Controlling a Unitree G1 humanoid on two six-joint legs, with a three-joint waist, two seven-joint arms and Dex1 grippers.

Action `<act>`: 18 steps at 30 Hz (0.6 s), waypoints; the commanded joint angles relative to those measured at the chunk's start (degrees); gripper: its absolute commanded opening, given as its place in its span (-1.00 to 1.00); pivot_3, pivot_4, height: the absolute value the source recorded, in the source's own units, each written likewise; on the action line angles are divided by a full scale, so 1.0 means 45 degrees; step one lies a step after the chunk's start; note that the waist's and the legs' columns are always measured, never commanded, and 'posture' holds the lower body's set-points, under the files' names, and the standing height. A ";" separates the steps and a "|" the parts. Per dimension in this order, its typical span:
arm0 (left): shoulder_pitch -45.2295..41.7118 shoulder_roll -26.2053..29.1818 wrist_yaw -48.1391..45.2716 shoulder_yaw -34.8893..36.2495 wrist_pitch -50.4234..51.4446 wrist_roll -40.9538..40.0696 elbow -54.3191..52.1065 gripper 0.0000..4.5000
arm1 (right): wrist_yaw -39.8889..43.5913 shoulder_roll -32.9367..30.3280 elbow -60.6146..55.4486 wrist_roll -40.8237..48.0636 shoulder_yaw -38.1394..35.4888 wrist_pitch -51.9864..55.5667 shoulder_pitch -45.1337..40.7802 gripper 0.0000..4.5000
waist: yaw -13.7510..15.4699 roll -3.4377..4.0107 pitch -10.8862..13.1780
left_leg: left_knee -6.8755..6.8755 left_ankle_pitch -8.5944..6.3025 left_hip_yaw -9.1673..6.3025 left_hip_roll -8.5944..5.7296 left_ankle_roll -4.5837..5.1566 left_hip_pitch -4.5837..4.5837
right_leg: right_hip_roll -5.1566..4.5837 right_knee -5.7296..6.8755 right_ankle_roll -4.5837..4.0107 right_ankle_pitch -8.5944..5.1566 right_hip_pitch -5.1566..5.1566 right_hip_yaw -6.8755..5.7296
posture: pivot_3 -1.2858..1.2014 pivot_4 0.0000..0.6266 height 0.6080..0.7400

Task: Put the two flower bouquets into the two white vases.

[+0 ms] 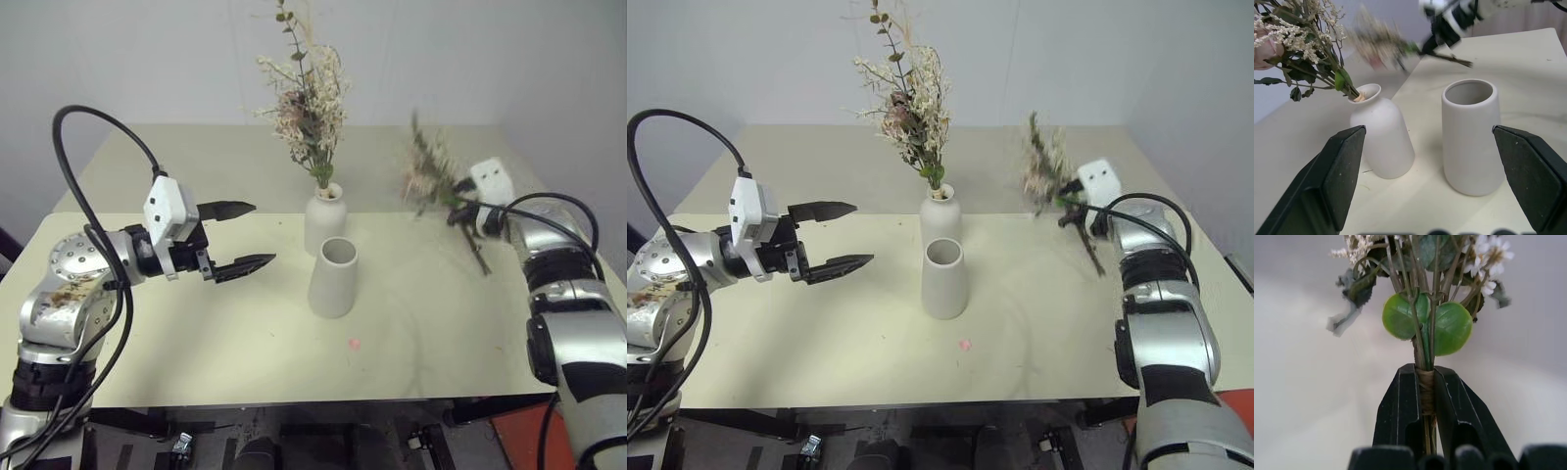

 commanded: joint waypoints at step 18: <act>0.0841 0.0863 -0.0142 0.1028 -0.0496 -0.0276 -0.0144 1.00 | -0.1358 0.5134 -1.3402 0.9513 -0.1230 0.2326 0.3917 -0.91 | -0.0012 0.0017 -0.0001 | -0.0024 0.0001 -0.0032 0.0059 -0.0001 0.0106 | 0.0055 0.0030 -0.0021 -0.0002 0.0045 0.0020 | 0.03 -0.52 1.00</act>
